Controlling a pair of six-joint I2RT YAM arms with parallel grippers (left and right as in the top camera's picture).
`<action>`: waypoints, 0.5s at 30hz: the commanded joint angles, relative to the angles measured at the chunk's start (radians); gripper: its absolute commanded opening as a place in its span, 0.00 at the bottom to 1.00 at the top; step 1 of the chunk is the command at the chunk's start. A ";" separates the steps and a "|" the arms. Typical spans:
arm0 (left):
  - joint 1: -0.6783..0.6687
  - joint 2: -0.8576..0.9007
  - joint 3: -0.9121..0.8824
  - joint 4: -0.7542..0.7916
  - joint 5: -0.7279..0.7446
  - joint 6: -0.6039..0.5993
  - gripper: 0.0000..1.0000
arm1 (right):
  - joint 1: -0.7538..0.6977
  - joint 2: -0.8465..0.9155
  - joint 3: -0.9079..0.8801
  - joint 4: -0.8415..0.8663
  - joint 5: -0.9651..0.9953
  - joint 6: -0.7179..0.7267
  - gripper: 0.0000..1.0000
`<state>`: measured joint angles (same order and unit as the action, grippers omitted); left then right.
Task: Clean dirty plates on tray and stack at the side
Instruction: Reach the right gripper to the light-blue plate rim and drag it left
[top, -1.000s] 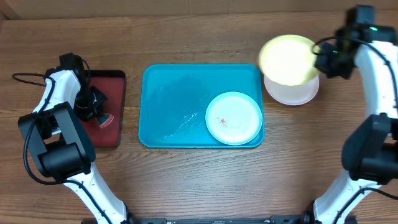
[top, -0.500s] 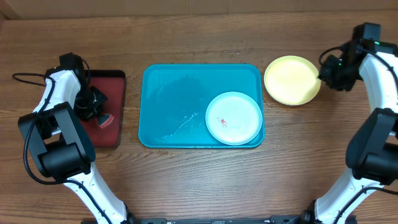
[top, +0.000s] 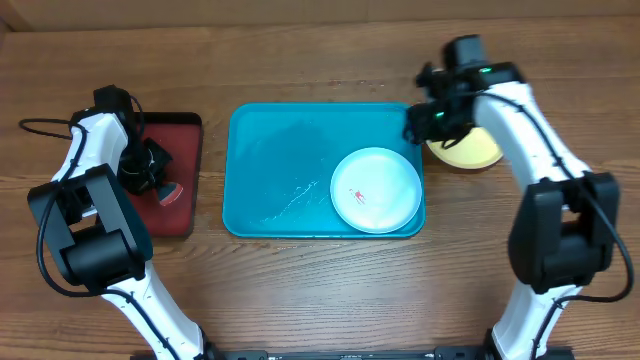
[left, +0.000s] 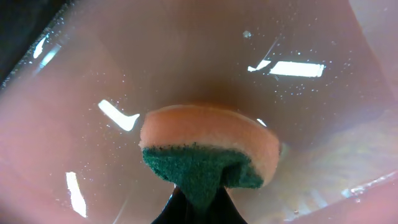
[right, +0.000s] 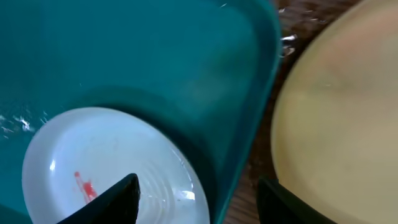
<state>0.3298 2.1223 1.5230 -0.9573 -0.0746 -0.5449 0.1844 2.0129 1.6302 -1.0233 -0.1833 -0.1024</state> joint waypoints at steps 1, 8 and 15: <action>-0.001 -0.002 -0.023 0.013 0.050 0.022 0.04 | 0.037 0.035 -0.025 0.000 0.153 -0.060 0.62; -0.001 -0.002 -0.023 0.013 0.050 0.022 0.04 | 0.072 0.084 -0.063 0.011 0.156 -0.089 0.61; -0.001 -0.002 -0.023 0.013 0.050 0.022 0.04 | 0.075 0.089 -0.067 -0.001 0.110 -0.089 0.45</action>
<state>0.3298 2.1223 1.5230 -0.9569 -0.0738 -0.5430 0.2558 2.1033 1.5650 -1.0218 -0.0483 -0.1837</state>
